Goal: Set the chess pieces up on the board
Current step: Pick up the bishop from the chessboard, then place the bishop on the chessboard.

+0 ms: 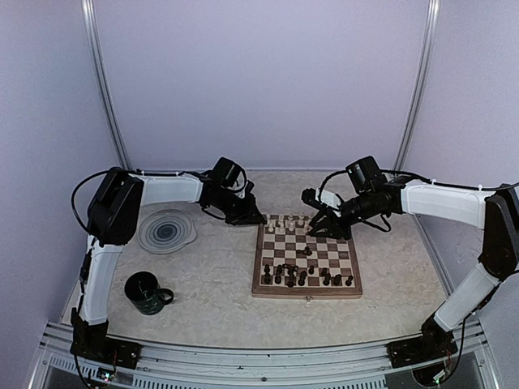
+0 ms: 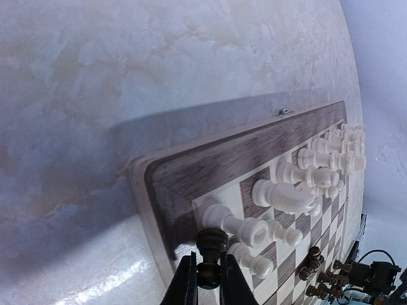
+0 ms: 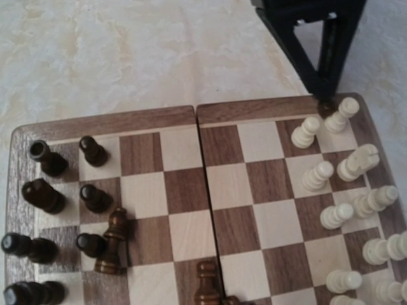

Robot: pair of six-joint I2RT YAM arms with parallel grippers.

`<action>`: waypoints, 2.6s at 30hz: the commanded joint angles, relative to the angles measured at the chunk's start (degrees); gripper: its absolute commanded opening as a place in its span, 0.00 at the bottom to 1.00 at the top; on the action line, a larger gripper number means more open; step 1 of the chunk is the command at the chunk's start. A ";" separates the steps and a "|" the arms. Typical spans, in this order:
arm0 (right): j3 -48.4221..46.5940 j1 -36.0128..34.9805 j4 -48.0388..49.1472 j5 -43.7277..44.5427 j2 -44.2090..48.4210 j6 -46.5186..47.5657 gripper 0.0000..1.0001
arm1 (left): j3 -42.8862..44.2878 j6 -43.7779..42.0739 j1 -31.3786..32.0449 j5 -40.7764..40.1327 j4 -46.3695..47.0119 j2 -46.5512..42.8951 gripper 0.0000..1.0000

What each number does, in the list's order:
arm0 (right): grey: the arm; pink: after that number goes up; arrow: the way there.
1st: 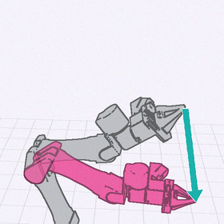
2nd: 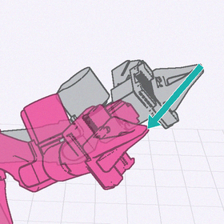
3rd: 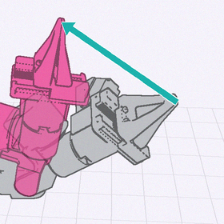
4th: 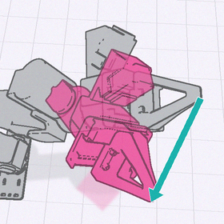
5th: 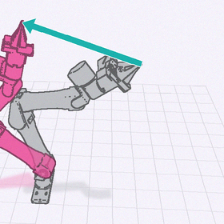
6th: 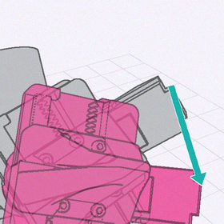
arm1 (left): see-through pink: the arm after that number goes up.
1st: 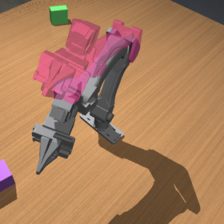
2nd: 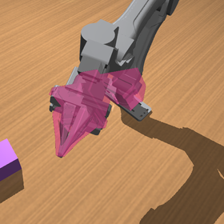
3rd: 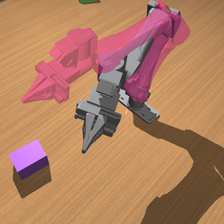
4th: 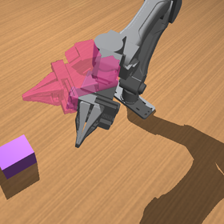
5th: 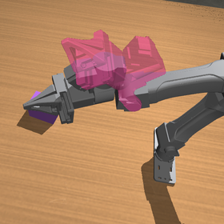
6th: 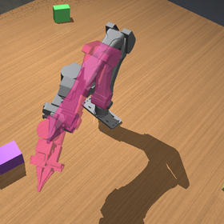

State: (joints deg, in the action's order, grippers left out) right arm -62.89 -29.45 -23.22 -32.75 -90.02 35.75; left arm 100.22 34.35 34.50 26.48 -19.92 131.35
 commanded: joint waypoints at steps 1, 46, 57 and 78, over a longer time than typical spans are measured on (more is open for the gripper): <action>0.49 0.59 0.20 0.15 -0.47 0.37 0.29 | 1.25 -2.87 -1.13 1.28 -5.91 0.37 0.00; -0.49 2.12 -2.12 1.69 -0.36 1.18 0.31 | 21.79 -25.34 15.07 -22.83 -44.14 2.68 0.00; -0.89 2.12 -3.00 0.73 -2.11 1.51 0.32 | 22.19 -25.42 15.34 -20.78 -43.37 4.95 0.16; -3.45 0.51 -6.01 0.78 -9.83 0.02 0.37 | 15.82 -22.78 14.78 -21.68 -32.45 -5.39 0.35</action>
State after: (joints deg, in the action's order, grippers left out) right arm -64.40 -28.16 -26.92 -32.10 -96.71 36.58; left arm 119.59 10.13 49.54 5.85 -60.12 133.56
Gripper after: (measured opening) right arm 0.366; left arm 0.338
